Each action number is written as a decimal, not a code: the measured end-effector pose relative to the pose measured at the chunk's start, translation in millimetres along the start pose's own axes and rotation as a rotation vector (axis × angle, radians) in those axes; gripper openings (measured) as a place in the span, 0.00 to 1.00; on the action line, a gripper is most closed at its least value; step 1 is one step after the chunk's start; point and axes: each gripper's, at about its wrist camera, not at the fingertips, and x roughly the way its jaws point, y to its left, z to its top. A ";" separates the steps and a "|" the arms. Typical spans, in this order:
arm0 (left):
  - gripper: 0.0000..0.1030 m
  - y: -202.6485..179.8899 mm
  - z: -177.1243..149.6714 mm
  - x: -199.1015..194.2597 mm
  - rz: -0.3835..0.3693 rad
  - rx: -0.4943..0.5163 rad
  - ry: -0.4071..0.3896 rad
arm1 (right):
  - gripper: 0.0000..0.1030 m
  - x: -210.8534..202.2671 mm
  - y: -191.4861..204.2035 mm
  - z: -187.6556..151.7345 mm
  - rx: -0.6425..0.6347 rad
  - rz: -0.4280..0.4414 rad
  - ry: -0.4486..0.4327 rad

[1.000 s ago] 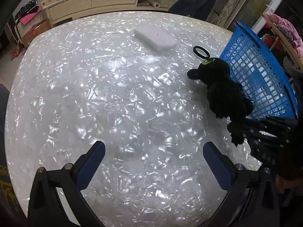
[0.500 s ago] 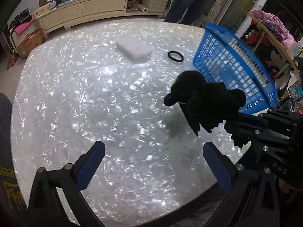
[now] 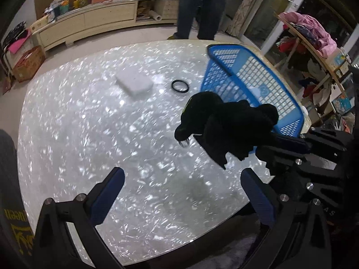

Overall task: Organize soft objects
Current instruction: 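Carry the black plush into the blue basket and open the right gripper, then move the right gripper to the white foam pad, then grasp the white foam pad with the right gripper and lift it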

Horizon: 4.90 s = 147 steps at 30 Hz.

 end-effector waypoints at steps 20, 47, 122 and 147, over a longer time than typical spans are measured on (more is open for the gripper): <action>1.00 -43.9 63.8 12.6 -0.023 0.096 0.015 | 0.15 -46.2 -105.8 15.7 0.106 -0.032 -0.108; 1.00 -40.1 80.8 70.5 -0.039 0.117 0.093 | 0.17 4.5 -163.6 6.7 0.305 -0.128 -0.013; 1.00 189.2 74.0 93.6 0.183 -0.177 0.020 | 0.99 178.5 38.8 144.5 -0.004 -0.037 0.210; 1.00 201.0 71.4 101.7 0.163 -0.181 0.054 | 0.44 191.2 66.5 129.0 -0.084 -0.044 0.231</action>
